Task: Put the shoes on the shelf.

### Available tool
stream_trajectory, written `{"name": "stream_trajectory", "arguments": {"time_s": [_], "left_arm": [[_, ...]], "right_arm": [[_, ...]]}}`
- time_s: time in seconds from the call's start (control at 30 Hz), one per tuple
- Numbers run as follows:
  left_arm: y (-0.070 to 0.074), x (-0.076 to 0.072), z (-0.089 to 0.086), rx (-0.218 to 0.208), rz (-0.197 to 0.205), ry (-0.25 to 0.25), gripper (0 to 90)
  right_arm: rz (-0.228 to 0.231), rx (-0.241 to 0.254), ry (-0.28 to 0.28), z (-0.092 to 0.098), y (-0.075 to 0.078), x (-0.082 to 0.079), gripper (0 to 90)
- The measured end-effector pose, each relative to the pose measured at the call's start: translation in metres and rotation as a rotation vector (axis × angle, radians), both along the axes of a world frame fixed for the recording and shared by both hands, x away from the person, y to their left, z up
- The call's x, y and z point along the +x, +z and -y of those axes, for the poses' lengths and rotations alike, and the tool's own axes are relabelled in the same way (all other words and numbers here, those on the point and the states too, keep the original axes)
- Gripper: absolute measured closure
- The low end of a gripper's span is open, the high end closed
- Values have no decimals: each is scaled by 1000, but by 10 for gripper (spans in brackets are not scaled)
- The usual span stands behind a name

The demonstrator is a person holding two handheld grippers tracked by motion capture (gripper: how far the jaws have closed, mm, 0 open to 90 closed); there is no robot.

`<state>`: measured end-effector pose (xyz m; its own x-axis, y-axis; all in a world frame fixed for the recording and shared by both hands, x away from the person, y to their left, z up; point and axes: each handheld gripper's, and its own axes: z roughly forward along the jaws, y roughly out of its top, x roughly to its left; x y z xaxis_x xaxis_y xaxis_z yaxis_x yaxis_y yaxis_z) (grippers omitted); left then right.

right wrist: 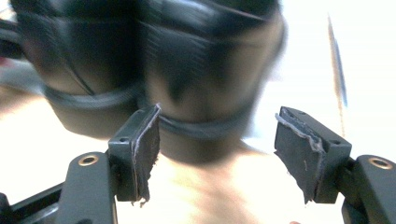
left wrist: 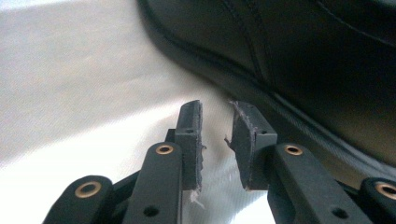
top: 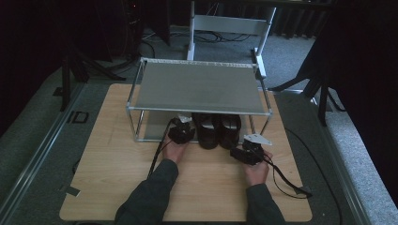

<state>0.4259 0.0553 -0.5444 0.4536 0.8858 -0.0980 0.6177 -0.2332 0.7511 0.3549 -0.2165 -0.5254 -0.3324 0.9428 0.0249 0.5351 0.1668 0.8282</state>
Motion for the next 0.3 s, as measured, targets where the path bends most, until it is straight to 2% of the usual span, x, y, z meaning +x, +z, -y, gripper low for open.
{"name": "stream_trajectory", "arguments": {"time_s": [0.03, 0.23, 0.3], "left_arm": [[2, -6, -4, -11, -4, 15, 725], [9, -38, -28, 11, 18, -37, 693], [11, -50, -38, 33, 27, -57, 678]], "right_arm": [[-11, -10, -2, 6, 1, -2, 306], [-51, -75, -26, 39, -1, -18, 295], [-61, -94, -34, 48, -3, -21, 291]]}}
